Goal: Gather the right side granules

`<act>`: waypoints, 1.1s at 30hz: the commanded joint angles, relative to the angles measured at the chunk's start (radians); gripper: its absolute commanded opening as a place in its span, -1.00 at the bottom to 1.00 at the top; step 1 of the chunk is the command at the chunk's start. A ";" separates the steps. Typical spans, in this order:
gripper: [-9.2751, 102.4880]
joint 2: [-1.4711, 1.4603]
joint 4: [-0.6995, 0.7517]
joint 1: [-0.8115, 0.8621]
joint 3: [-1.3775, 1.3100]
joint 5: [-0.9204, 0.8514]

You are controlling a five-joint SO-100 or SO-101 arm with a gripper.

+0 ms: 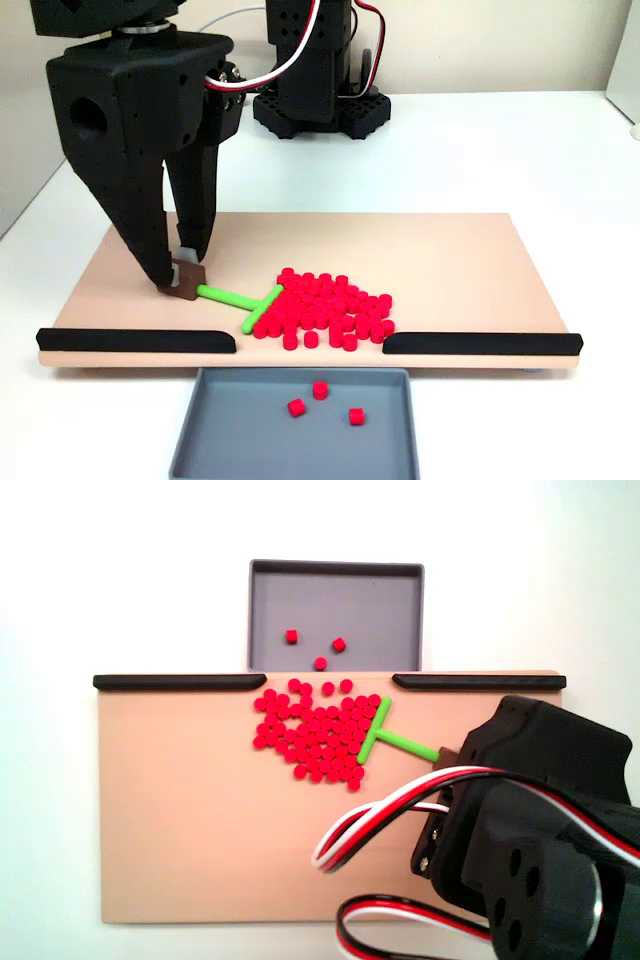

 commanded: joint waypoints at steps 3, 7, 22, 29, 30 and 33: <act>-0.84 -0.003 -0.002 -0.014 -0.028 0.006; -0.84 -0.003 -0.002 -0.015 -0.028 0.009; -0.84 0.124 0.020 0.043 -0.012 0.018; -0.84 0.216 0.054 0.014 0.006 0.334; -0.84 0.229 0.057 0.002 0.012 0.405; -0.84 0.275 0.063 -0.038 0.052 0.583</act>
